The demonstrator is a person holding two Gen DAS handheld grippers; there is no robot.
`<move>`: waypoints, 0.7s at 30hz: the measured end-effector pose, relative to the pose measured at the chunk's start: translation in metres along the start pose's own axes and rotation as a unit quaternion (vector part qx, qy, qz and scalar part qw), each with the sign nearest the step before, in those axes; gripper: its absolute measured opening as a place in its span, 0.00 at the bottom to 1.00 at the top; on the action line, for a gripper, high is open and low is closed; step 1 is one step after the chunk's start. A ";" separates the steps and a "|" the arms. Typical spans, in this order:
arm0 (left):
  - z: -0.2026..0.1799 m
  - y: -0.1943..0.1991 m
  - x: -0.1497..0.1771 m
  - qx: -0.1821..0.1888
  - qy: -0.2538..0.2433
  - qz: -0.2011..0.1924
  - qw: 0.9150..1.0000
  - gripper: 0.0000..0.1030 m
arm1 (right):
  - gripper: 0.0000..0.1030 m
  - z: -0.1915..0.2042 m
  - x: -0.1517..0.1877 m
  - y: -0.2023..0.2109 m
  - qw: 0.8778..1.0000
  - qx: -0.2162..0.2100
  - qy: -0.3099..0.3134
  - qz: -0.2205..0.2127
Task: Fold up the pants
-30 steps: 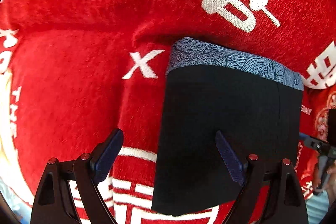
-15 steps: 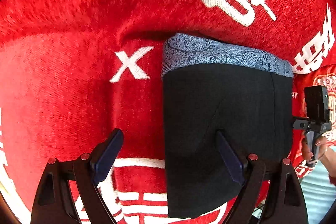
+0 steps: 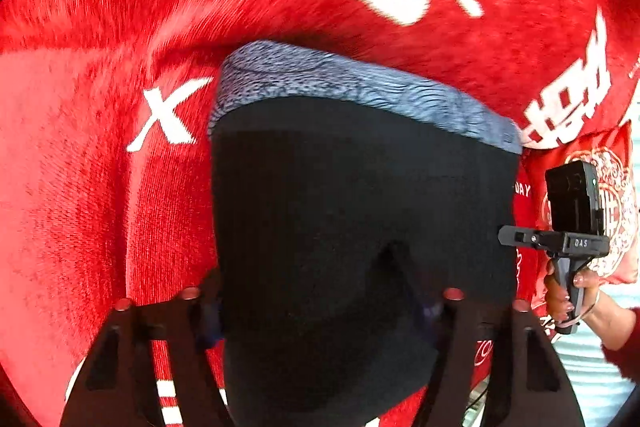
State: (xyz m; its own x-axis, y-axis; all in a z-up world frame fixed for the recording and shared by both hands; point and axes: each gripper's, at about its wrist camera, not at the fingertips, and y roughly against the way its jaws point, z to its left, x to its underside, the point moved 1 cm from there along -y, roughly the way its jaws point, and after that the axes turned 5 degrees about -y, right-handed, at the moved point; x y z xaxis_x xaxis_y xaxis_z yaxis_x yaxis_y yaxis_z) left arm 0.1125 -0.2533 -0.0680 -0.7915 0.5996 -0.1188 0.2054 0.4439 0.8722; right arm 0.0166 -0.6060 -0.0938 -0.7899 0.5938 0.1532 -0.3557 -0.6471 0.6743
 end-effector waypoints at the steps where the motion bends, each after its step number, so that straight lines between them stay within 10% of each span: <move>1: -0.004 0.003 0.001 -0.002 -0.002 -0.003 1.000 0.57 | 0.41 0.006 0.002 0.004 1.000 -0.004 0.005 -0.004; 9: -0.033 0.035 0.011 -0.017 -0.018 -0.008 1.000 0.51 | 0.37 0.041 0.033 0.017 0.999 -0.032 0.020 -0.004; 21: -0.033 0.042 0.119 -0.070 -0.032 0.011 0.997 0.58 | 0.39 0.020 0.152 -0.012 1.000 -0.006 -0.024 -0.007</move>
State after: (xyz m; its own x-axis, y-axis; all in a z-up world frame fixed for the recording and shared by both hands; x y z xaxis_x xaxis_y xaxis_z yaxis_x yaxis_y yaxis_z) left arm 0.0076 -0.1851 -0.0301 -0.7490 0.6506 -0.1249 0.1360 0.3356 0.9321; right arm -0.0892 -0.4989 -0.0640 -0.7599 0.6252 0.1779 -0.3735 -0.6439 0.6678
